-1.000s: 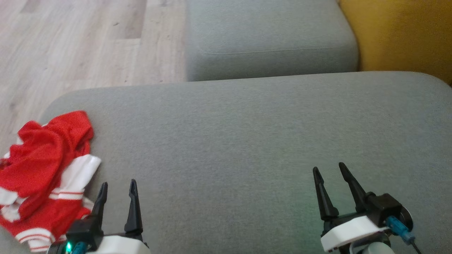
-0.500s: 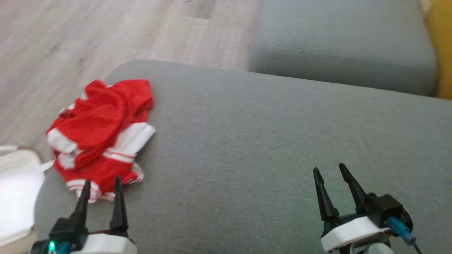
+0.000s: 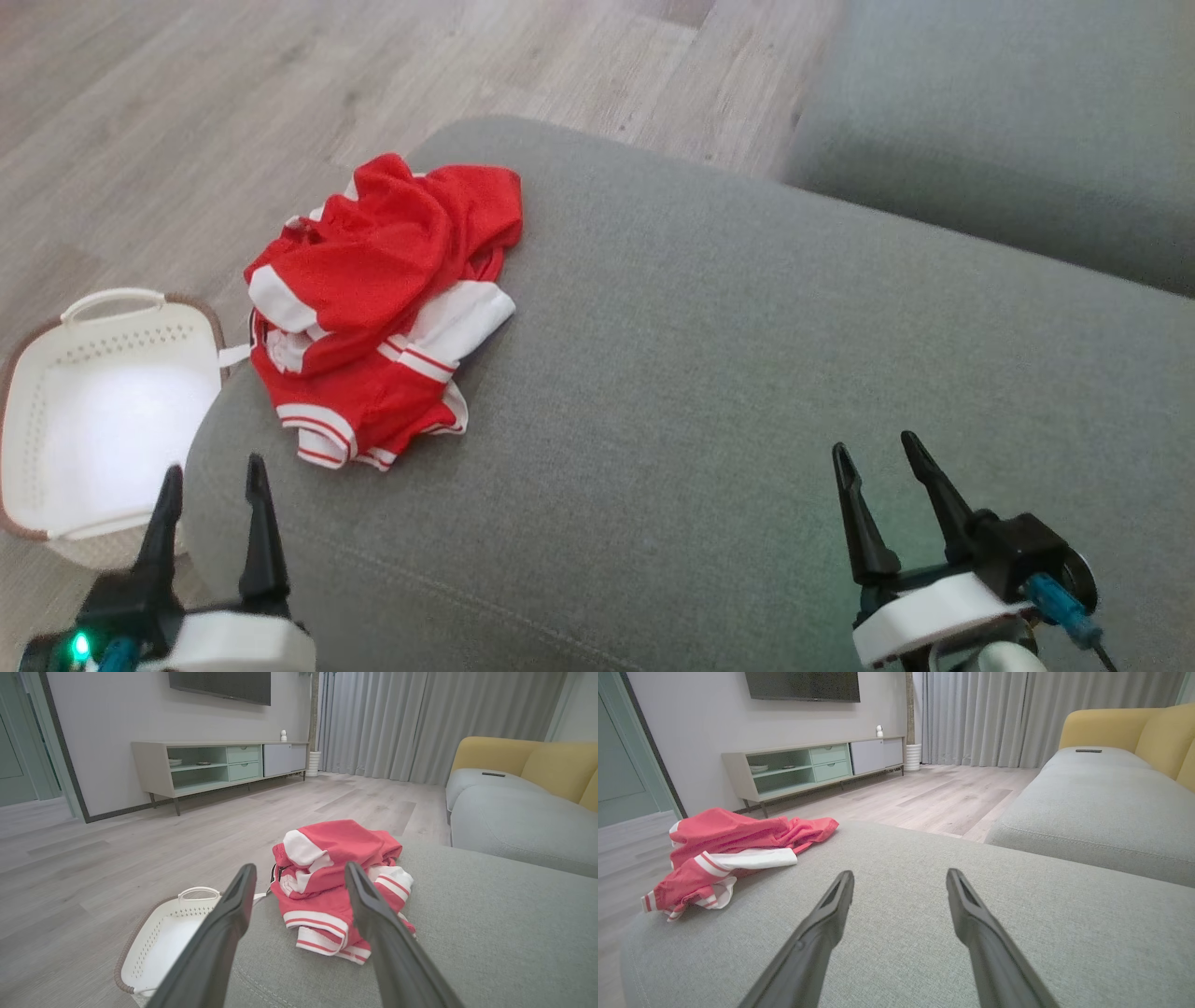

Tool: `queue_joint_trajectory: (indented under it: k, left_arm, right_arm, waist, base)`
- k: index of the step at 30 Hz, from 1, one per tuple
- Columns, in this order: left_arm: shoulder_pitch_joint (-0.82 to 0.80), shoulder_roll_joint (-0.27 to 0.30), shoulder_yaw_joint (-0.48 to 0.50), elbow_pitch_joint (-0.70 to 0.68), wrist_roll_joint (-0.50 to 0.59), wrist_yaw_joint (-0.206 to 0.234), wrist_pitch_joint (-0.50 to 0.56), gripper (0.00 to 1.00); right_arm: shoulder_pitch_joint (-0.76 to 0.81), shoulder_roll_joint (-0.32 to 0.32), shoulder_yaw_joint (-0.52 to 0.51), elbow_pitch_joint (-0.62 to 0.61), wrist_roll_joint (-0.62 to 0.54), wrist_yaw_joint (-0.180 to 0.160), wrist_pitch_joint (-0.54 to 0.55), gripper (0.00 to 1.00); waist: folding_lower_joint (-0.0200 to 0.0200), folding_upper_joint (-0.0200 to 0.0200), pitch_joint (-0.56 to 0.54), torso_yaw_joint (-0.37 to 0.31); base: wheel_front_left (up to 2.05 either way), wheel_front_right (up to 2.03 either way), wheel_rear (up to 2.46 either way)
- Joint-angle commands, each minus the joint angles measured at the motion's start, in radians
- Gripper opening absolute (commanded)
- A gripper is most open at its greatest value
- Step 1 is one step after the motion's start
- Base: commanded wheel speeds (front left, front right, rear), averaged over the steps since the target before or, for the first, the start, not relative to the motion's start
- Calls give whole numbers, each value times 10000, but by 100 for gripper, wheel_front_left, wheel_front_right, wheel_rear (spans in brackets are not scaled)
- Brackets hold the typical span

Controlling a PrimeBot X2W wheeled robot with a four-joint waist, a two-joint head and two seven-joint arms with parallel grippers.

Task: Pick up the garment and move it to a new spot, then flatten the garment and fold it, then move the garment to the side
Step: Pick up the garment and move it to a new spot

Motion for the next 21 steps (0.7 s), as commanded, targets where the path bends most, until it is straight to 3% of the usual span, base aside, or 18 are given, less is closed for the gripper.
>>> queue_joint_trajectory:
  k: [1, 8, 13, 21]
  left_arm:
    - [-815, 74, 363, -474, 83, -18, -122, 100]
    - [-3102, 188, 525, -479, -220, -246, -122, 100]
    - [-5884, 897, 413, 1682, -225, -668, 329, 100]
    - [-9955, 1759, 199, 5869, -1089, -1273, 4750, 100]
  right_arm:
    - [-181, -76, 143, -344, -162, 75, -136, 100]
    - [-727, -297, -241, -489, -1056, 75, -136, 100]
    - [-1148, -1022, -448, -697, -1275, 75, -136, 100]
    - [-1694, -1761, -501, -1059, -1434, 75, -136, 100]
  waist:
    - [0, 0, 293, 2]
    - [0, 0, 1910, -124]
    - [0, 0, 3059, -78]
    - [0, 0, 4350, -219]
  base:
    - [0, 0, 0]
    - [0, 0, 0]
    - [0, 0, 0]
    - [0, 0, 0]
